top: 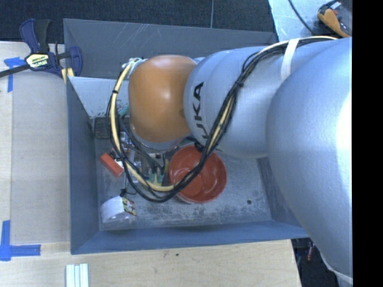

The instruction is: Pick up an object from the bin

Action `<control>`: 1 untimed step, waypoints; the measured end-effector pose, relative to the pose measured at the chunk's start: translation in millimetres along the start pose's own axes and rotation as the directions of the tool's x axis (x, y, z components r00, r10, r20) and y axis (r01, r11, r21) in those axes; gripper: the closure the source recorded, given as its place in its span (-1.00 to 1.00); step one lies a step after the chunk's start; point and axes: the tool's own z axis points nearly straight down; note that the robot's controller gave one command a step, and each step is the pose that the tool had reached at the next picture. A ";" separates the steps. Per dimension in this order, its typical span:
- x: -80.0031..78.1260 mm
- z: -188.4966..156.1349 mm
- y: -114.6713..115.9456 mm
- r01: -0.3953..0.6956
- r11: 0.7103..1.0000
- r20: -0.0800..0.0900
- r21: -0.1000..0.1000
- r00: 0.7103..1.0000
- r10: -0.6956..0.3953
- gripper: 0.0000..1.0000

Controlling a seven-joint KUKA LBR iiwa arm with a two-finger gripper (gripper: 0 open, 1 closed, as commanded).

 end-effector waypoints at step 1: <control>0.0 0.0 0.0 0.000 1.000 0.000 0.000 1.000 0.000 -1.00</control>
Offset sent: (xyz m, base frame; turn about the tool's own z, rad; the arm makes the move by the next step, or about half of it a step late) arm -0.0177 -0.0100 0.1188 0.0359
